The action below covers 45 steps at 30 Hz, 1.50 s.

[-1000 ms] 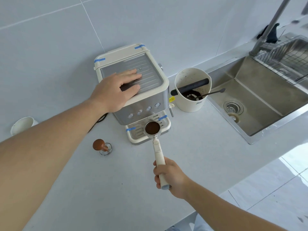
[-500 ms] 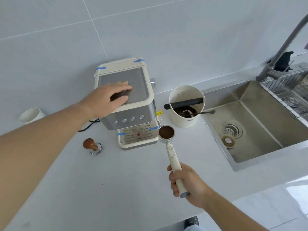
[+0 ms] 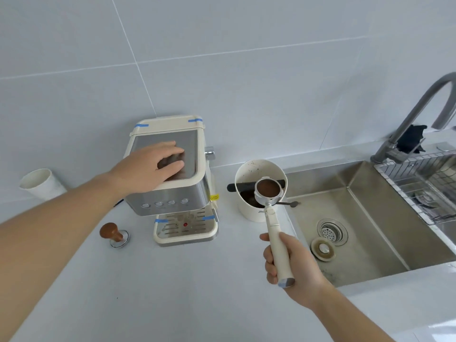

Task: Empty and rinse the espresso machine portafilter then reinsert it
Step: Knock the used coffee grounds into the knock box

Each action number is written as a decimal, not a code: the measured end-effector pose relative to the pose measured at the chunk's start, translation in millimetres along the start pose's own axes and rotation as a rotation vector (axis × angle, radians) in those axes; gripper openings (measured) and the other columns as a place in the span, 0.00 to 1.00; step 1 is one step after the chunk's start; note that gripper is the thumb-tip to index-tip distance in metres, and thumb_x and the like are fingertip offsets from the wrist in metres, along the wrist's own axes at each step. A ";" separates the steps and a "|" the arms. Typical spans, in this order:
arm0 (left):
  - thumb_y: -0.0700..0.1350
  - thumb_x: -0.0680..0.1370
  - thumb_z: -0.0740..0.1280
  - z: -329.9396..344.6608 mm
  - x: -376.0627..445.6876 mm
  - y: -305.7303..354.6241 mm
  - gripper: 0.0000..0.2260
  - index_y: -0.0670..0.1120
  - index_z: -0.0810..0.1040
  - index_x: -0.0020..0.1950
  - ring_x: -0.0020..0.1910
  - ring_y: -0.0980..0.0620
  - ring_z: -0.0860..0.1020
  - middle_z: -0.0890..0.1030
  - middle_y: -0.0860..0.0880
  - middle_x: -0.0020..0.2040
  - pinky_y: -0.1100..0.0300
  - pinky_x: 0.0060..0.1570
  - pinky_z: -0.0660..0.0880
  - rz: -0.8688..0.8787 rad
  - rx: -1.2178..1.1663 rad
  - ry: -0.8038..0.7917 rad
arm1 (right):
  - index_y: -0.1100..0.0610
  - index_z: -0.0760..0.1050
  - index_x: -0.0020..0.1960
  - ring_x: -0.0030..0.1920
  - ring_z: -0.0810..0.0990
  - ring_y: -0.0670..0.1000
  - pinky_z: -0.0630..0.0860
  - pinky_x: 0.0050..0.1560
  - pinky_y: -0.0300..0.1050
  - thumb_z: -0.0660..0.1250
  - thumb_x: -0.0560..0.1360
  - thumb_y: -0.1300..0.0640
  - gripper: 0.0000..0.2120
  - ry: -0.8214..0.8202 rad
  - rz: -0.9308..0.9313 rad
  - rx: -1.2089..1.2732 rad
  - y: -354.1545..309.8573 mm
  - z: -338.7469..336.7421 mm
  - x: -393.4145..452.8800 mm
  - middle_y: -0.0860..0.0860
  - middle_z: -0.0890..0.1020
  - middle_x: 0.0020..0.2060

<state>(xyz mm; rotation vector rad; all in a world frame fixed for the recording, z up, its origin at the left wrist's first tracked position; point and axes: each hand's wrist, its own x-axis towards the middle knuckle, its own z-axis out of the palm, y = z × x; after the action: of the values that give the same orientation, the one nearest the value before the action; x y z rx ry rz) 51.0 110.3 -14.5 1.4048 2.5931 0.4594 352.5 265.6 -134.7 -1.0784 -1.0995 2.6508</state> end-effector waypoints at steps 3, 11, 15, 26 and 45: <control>0.61 0.77 0.57 7.7 8.9 11.4 0.20 0.52 0.75 0.62 0.64 0.46 0.73 0.77 0.49 0.61 0.47 0.63 0.68 0.001 -0.015 0.041 | 0.60 0.74 0.60 0.26 0.67 0.52 0.66 0.26 0.44 0.56 0.82 0.51 0.16 0.004 -0.037 -0.021 -17.6 -2.7 9.6 0.54 0.72 0.31; 0.59 0.78 0.60 24.1 17.2 12.2 0.18 0.54 0.75 0.64 0.70 0.48 0.69 0.76 0.50 0.68 0.50 0.67 0.62 -0.054 -0.093 0.163 | 0.58 0.73 0.59 0.25 0.69 0.52 0.68 0.27 0.44 0.60 0.82 0.53 0.11 0.118 -0.131 -0.100 -38.9 4.4 41.3 0.53 0.71 0.31; 0.61 0.75 0.62 28.7 19.9 8.6 0.23 0.56 0.75 0.68 0.72 0.49 0.68 0.72 0.52 0.73 0.51 0.73 0.58 -0.093 -0.100 0.177 | 0.57 0.73 0.58 0.25 0.69 0.52 0.67 0.26 0.44 0.59 0.81 0.52 0.10 0.187 -0.163 -0.090 -38.9 12.0 59.0 0.54 0.73 0.33; 0.63 0.73 0.61 32.5 25.4 -2.9 0.25 0.57 0.75 0.68 0.73 0.51 0.67 0.70 0.55 0.74 0.50 0.75 0.56 -0.100 -0.131 0.175 | 0.59 0.74 0.56 0.29 0.74 0.53 0.73 0.31 0.48 0.61 0.80 0.58 0.07 0.282 -0.255 -0.213 -42.1 17.3 82.5 0.56 0.72 0.37; 0.66 0.73 0.56 35.0 25.8 -4.2 0.26 0.58 0.76 0.66 0.70 0.51 0.70 0.71 0.58 0.73 0.57 0.69 0.58 -0.114 -0.139 0.185 | 0.47 0.65 0.68 0.37 0.76 0.52 0.71 0.31 0.44 0.64 0.75 0.60 0.24 0.483 -0.436 -0.984 -33.1 9.2 102.5 0.50 0.77 0.42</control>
<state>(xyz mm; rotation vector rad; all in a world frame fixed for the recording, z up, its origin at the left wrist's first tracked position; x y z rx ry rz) 43.3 136.5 -48.7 1.2148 2.7047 0.7697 263.7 317.2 -168.2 -1.2585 -2.2182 1.3496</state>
